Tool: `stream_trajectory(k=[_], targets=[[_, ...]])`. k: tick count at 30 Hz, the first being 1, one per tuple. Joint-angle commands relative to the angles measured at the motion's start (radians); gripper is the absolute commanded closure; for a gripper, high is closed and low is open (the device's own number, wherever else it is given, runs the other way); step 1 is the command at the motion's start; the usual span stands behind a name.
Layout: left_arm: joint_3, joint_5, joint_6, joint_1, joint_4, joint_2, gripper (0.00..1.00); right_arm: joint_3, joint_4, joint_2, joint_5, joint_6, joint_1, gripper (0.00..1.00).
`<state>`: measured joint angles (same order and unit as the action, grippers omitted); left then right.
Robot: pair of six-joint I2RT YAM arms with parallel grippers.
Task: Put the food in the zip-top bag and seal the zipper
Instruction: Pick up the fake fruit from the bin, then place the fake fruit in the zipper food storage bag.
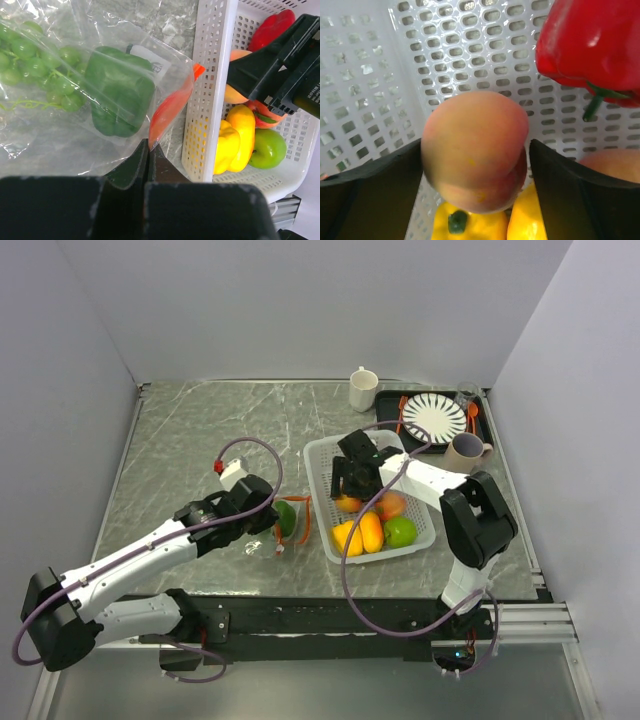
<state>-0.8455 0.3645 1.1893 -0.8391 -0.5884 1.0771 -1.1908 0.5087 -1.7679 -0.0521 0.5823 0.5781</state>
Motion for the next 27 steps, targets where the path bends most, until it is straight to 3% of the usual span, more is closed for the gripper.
stream_trajectory(k=[1,4,8,18,27], targets=[[-0.03,0.007,-0.017,0.0,0.013,0.004,0.99,-0.012,-0.035,0.016,0.028,0.016,-0.001,0.36],[-0.029,0.005,-0.017,0.0,0.018,0.007,0.99,0.008,-0.048,0.044,0.014,0.019,-0.001,0.54],[-0.029,0.007,-0.019,0.0,0.019,0.004,0.99,0.029,-0.047,0.111,-0.006,0.017,-0.001,0.67],[-0.033,0.011,-0.025,0.0,0.025,0.004,0.99,0.118,-0.09,0.34,0.055,0.059,-0.001,0.72],[-0.082,0.024,-0.036,0.002,0.015,0.007,0.99,0.22,-0.214,0.504,0.231,0.14,0.069,0.78]])
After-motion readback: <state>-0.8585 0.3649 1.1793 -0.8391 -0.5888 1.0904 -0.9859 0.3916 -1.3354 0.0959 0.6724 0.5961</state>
